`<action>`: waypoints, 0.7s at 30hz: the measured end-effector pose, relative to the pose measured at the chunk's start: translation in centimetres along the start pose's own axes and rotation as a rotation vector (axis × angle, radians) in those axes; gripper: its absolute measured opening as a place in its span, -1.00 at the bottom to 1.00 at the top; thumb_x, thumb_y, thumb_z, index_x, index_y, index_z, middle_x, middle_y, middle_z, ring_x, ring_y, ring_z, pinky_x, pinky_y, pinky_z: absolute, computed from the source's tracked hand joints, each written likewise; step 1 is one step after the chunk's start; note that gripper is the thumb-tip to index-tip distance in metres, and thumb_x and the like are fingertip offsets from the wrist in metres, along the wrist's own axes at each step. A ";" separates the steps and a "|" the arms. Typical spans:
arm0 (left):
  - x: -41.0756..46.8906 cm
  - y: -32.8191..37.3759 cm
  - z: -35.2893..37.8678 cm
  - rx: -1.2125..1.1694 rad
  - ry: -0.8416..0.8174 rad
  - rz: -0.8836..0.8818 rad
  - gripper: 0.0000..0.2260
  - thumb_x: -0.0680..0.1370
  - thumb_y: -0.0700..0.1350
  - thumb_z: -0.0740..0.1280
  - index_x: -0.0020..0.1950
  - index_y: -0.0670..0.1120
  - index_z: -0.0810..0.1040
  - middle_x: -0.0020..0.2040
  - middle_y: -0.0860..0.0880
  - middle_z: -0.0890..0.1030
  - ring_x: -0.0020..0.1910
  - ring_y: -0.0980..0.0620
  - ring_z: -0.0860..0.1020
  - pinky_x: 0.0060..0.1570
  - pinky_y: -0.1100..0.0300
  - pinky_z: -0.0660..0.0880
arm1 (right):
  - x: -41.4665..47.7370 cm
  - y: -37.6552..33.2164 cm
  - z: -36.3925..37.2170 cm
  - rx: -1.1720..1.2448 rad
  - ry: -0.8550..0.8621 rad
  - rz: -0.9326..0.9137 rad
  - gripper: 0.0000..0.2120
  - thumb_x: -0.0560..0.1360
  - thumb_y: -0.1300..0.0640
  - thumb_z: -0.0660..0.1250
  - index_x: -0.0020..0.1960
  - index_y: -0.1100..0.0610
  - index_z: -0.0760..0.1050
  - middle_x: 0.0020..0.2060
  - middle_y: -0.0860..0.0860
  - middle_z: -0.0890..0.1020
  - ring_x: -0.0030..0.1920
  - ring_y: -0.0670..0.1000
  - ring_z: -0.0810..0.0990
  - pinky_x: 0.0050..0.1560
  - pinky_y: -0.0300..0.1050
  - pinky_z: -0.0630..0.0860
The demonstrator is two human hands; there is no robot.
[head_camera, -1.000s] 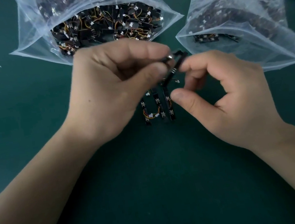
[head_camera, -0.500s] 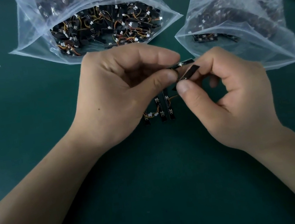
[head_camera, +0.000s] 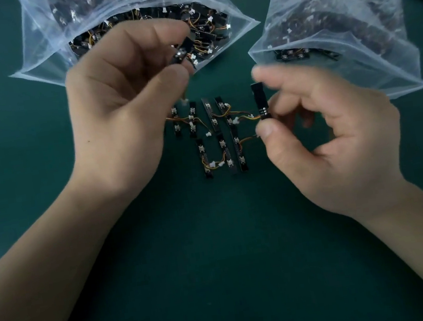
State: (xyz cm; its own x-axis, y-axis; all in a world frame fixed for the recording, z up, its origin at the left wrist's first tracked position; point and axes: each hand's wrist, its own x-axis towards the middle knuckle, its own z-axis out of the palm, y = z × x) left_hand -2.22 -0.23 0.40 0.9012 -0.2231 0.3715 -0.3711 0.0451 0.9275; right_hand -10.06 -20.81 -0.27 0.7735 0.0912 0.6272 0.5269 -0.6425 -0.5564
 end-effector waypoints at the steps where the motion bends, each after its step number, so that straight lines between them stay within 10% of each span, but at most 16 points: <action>1: 0.1 -0.1 -0.5 0.043 0.013 0.017 -0.80 0.60 -0.33 0.35 0.17 -0.10 0.61 -0.14 -0.01 0.64 -0.19 0.07 0.57 -0.18 0.23 0.49 | 0.0 0.1 0.0 -0.014 -0.007 -0.011 -0.69 0.55 0.34 0.42 0.26 0.15 0.53 -0.16 -0.10 0.61 -0.11 -0.15 0.59 0.01 -0.37 0.44; 8: -0.2 -1.1 -4.0 0.472 -0.052 0.199 -0.72 0.63 -0.29 0.33 0.30 -0.03 0.57 -0.13 -0.01 0.65 -0.24 -0.13 0.54 -0.20 -0.05 0.44 | 0.2 0.0 -0.3 0.027 -0.053 -0.011 -0.93 0.49 0.37 0.38 -0.06 0.24 0.57 -0.12 0.08 0.65 -0.03 0.06 0.63 0.07 -0.14 0.44; 21: -1.4 0.8 -3.8 0.587 -0.257 0.222 -0.76 0.46 -0.37 0.34 -0.07 -0.14 0.76 -0.26 0.07 0.66 -0.32 0.08 0.59 -0.29 0.34 0.41 | -0.2 -4.4 3.3 -0.320 -0.341 -0.459 -0.75 0.58 0.32 0.30 -0.20 0.12 0.64 -0.24 0.03 0.65 -0.27 0.16 0.52 -0.20 0.10 0.34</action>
State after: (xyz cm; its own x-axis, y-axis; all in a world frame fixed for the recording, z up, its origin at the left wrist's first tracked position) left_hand -2.96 3.87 0.82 0.7345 -0.4976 0.4615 -0.6669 -0.4031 0.6268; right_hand -11.36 -15.55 0.25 0.5910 0.6120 0.5255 0.7399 -0.6707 -0.0511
